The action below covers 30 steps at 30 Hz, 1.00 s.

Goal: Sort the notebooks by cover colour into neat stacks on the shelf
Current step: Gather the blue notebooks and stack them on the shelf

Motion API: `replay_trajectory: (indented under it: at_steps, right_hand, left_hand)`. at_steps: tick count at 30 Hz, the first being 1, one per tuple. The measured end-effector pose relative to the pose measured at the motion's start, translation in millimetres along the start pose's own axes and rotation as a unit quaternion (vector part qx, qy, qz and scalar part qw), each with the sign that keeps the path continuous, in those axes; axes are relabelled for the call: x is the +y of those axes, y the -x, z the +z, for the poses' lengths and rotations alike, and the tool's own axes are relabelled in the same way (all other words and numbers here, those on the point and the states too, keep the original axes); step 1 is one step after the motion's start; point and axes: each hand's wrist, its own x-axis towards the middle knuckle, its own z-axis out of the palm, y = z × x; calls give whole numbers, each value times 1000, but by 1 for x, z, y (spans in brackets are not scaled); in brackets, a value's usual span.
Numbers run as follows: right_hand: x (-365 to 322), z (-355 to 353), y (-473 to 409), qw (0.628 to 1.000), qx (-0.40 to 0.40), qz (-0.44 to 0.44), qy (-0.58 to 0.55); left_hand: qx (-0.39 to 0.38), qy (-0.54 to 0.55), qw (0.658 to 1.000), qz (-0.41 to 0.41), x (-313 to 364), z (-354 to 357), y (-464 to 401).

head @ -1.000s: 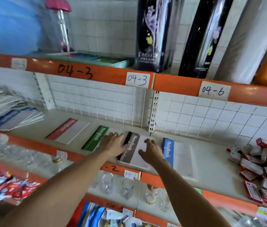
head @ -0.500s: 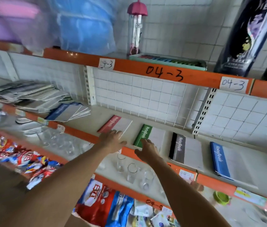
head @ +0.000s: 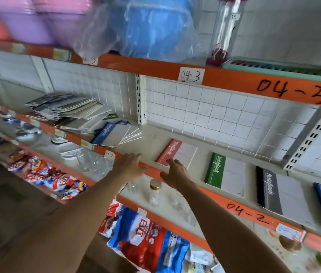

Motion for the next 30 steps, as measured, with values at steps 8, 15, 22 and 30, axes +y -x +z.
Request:
replay_trajectory:
  at_steps: [8,15,22,30]
  right_hand:
    - [-79,42,-109,999,-12,-40,-25]
    - [-146,77,-188,995,-32,-77,-50]
    - [-185,102,-241,994,-49,-97,3]
    - [-196,126,-279,989,-70,-74,107]
  left_hand:
    - [4,-20,999,-32,-96,-18,-63]
    - [5,-50,996,-68,-170,-47,-124]
    - [14,-65,996,-53,-218,-40,-164]
    - [18,-59,998,3,-266,-39,-224]
